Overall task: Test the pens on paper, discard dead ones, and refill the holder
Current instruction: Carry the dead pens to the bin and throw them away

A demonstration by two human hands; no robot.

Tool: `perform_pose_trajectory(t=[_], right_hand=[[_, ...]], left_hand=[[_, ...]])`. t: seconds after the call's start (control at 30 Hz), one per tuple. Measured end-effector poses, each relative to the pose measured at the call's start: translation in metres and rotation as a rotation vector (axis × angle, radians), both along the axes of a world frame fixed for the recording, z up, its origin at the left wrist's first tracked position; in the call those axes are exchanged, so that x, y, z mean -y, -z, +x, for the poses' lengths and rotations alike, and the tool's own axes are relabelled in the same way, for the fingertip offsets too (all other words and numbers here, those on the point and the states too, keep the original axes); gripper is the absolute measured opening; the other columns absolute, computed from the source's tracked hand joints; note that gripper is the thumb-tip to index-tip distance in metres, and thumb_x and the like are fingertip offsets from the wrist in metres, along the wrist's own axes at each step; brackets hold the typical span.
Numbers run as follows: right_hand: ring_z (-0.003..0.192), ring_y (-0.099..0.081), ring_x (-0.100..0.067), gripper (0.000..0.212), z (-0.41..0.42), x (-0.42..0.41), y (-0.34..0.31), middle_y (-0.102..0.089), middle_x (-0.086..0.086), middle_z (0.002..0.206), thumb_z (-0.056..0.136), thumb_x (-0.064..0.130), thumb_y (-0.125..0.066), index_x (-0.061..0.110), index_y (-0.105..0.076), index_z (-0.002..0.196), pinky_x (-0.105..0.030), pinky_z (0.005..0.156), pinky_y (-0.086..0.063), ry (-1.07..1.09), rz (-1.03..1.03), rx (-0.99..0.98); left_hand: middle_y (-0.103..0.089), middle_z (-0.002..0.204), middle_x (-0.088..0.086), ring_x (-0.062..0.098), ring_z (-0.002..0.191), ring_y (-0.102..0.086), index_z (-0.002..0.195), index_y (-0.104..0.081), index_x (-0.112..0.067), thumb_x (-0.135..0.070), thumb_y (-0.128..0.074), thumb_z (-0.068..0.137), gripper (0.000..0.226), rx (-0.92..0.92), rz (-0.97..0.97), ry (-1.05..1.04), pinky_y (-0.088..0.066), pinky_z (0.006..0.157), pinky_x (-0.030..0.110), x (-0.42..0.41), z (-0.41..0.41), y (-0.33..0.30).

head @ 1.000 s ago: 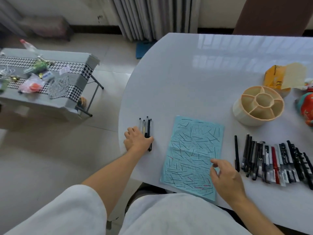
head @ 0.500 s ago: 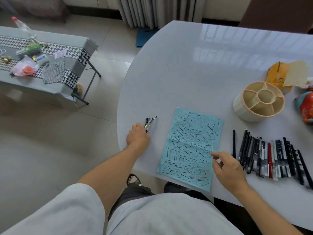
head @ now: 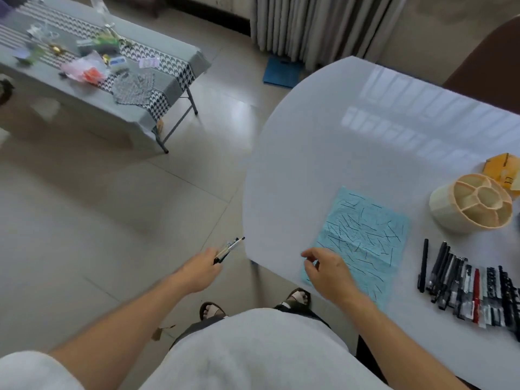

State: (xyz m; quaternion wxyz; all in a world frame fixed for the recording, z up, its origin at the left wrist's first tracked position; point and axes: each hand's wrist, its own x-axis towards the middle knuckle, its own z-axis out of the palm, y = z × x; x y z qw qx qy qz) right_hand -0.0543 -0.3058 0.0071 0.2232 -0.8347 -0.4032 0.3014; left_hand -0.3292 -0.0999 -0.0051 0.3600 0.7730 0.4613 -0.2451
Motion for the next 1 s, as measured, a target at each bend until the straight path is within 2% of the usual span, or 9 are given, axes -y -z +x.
perform_pose_trajectory(t=[0.07,0.17,0.23,0.3,0.33,0.4,0.6,0.83,1.0], right_hand=[[0.068,-0.055,0.005,0.02,-0.027,-0.023,-0.001,-0.068,0.017,0.09,0.091,0.017,-0.067,0.024,-0.075,0.107,-0.028,0.079,-0.052,-0.055,-0.026,-0.004],[0.075,-0.058,0.003,0.019,-0.066,-0.058,-0.005,-0.068,0.018,0.092,0.093,0.022,-0.064,0.029,-0.073,0.108,-0.024,0.078,-0.048,-0.163,-0.11,0.0],[0.08,-0.06,-0.001,0.018,-0.089,-0.083,-0.007,-0.068,0.017,0.094,0.095,0.024,-0.061,0.029,-0.073,0.108,-0.025,0.08,-0.049,-0.241,-0.153,0.011],[0.082,-0.063,-0.008,0.016,-0.11,-0.109,-0.008,-0.069,0.013,0.092,0.095,0.022,-0.062,0.027,-0.073,0.105,-0.027,0.079,-0.052,-0.289,-0.175,0.014],[0.081,-0.063,-0.011,0.014,-0.12,-0.122,-0.008,-0.068,0.012,0.089,0.095,0.021,-0.062,0.027,-0.072,0.102,-0.028,0.076,-0.051,-0.312,-0.184,0.019],[0.078,-0.062,-0.01,0.016,-0.138,-0.151,-0.004,-0.067,0.013,0.086,0.094,0.019,-0.061,0.028,-0.072,0.101,-0.024,0.07,-0.046,-0.366,-0.214,0.03],[0.074,-0.067,-0.008,0.013,-0.173,-0.231,0.013,-0.071,0.012,0.087,0.094,0.024,-0.064,0.031,-0.071,0.1,-0.027,0.067,-0.052,-0.457,-0.352,0.055],[0.058,-0.07,-0.008,0.016,-0.185,-0.317,0.038,-0.075,0.006,0.076,0.092,0.014,-0.063,0.028,-0.072,0.094,-0.023,0.055,-0.052,-0.488,-0.438,-0.021],[0.062,-0.071,-0.025,0.017,-0.196,-0.406,0.057,-0.076,-0.007,0.08,0.092,0.004,-0.06,0.015,-0.073,0.094,-0.03,0.056,-0.052,-0.43,-0.517,-0.119]], left_hand=[[-0.057,0.083,0.0,0.017,0.066,-0.048,0.084,-0.04,-0.027,-0.03,-0.045,0.097,0.015,-0.017,-0.056,-0.032,-0.033,0.055,0.033,-0.004,-0.055,0.001],[-0.059,0.088,0.003,0.018,0.068,-0.049,0.099,-0.052,-0.023,-0.024,-0.047,0.096,0.006,0.005,-0.181,-0.223,-0.039,0.06,0.032,-0.011,-0.134,0.003],[-0.053,0.083,-0.002,0.013,0.062,-0.046,0.105,-0.054,-0.02,-0.019,-0.047,0.095,0.011,0.007,-0.23,-0.335,-0.037,0.051,0.025,-0.012,-0.181,0.003],[-0.052,0.078,-0.001,0.013,0.056,-0.044,0.106,-0.055,-0.018,-0.018,-0.048,0.096,0.012,0.01,-0.263,-0.481,-0.036,0.046,0.021,-0.01,-0.225,0.005],[-0.053,0.079,0.002,0.017,0.058,-0.046,0.106,-0.055,-0.018,-0.018,-0.048,0.096,0.013,0.021,-0.283,-0.576,-0.037,0.049,0.021,-0.01,-0.245,0.007],[-0.055,0.081,0.008,0.022,0.063,-0.049,0.106,-0.055,-0.016,-0.015,-0.046,0.093,0.016,0.036,-0.309,-0.747,-0.038,0.056,0.026,-0.009,-0.281,0.008],[-0.057,0.074,0.007,0.02,0.056,-0.05,0.104,-0.054,-0.004,-0.003,-0.044,0.088,0.019,0.076,-0.302,-1.099,-0.036,0.046,0.021,0.008,-0.365,0.01],[-0.056,0.072,0.009,0.021,0.056,-0.049,0.094,-0.051,-0.012,-0.016,-0.045,0.092,0.007,-0.019,-0.289,-1.301,-0.035,0.047,0.024,-0.003,-0.417,0.022],[-0.057,0.071,0.009,0.022,0.058,-0.048,0.1,-0.052,-0.011,-0.02,-0.044,0.087,0.018,-0.065,-0.261,-1.325,-0.037,0.054,0.03,-0.065,-0.425,0.024]])
